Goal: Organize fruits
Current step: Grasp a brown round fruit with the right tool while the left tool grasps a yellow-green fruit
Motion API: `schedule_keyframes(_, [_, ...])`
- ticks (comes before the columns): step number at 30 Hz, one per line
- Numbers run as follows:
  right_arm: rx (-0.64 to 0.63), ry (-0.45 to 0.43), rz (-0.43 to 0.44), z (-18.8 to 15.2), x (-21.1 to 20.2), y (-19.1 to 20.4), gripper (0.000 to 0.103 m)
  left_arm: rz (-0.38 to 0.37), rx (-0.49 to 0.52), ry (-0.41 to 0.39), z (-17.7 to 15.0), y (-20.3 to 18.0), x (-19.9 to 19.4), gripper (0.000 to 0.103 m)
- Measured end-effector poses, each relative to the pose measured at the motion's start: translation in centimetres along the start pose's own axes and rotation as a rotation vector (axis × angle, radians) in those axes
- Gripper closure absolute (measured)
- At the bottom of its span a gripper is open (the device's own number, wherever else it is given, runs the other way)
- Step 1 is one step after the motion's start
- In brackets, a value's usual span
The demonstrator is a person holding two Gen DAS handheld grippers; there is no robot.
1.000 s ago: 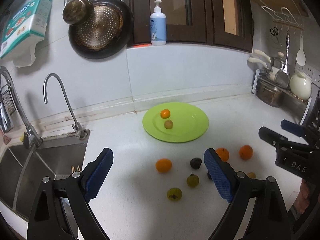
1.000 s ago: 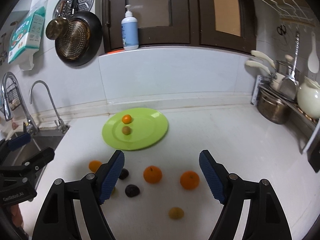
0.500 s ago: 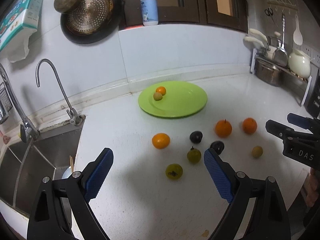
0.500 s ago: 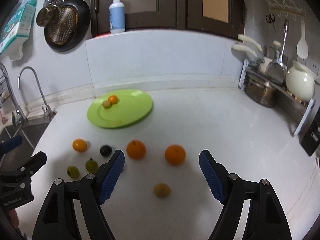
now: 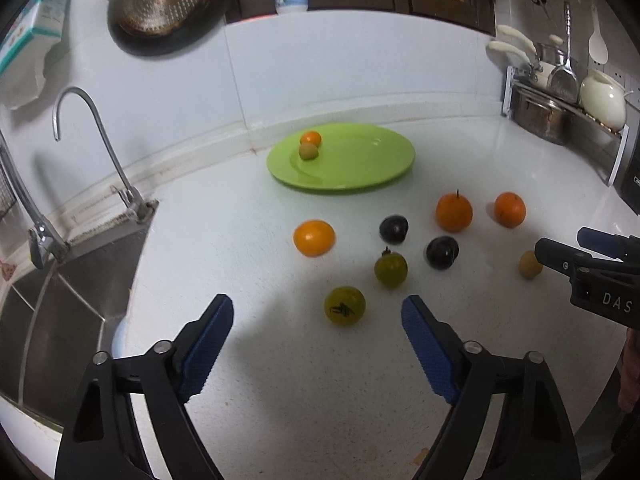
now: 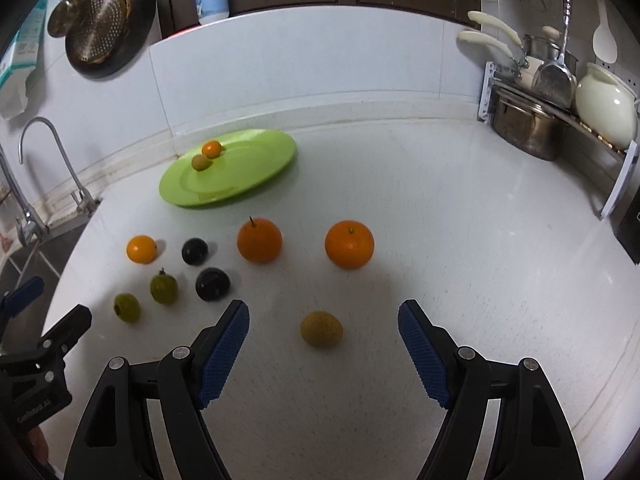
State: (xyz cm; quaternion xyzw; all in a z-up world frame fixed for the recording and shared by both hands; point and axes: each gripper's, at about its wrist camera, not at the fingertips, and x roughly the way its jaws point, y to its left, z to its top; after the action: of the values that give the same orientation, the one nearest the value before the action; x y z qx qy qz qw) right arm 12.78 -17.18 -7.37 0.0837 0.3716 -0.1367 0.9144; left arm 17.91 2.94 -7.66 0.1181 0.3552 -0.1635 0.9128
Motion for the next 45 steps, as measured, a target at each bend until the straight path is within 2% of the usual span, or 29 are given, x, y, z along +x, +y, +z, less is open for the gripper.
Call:
schedule_keyframes(5, [-0.015, 0.016, -0.01, -0.5, 0.8, -0.1, 0.027, -0.013, -0.001, 0.023, -0.3, -0.3, 1.4, 0.026])
schedule_keyframes(10, [-0.014, 0.036, -0.012, -0.6, 1.7, -0.3, 0.035, -0.029, 0.005, 0.037, -0.1, -0.6, 2.6, 0.034])
schedule_keyframes(13, [-0.007, 0.057, 0.001, -0.7, 2.3, -0.4, 0.043, -0.037, 0.006, 0.046, 0.0, -0.8, 3.2, 0.04])
schedule_keyframes(17, [-0.008, 0.071, 0.018, -0.8, 2.9, -0.4, 0.049, -0.045, 0.011, 0.06, 0.1, -1.0, 4.0, 0.048])
schedule_keyframes(19, [-0.01, 0.082, 0.021, -0.9, 3.2, -0.4, 0.055, -0.056, 0.012, 0.075, 0.1, -1.0, 4.5, 0.059])
schedule_keyframes(23, [-0.024, 0.097, 0.029, -0.9, 3.7, -0.4, 0.061, -0.069, -0.009, 0.108, -0.1, -0.9, 5.3, 0.061])
schedule_keyframes(29, [-0.055, 0.096, 0.024, -0.8, 3.9, 0.2, 0.072, -0.084, -0.014, 0.115, -0.2, -0.8, 5.7, 0.073])
schedule_keyframes(38, [-0.08, 0.072, 0.056, -0.4, 3.2, 0.8, 0.073, -0.1, 0.002, 0.093, 0.2, -0.7, 4.7, 0.073])
schedule_keyframes(45, [-0.108, 0.039, 0.11, 0.5, 1.9, 1.6, 0.073, -0.108, 0.01, 0.045, 1.1, -0.4, 2.9, 0.073])
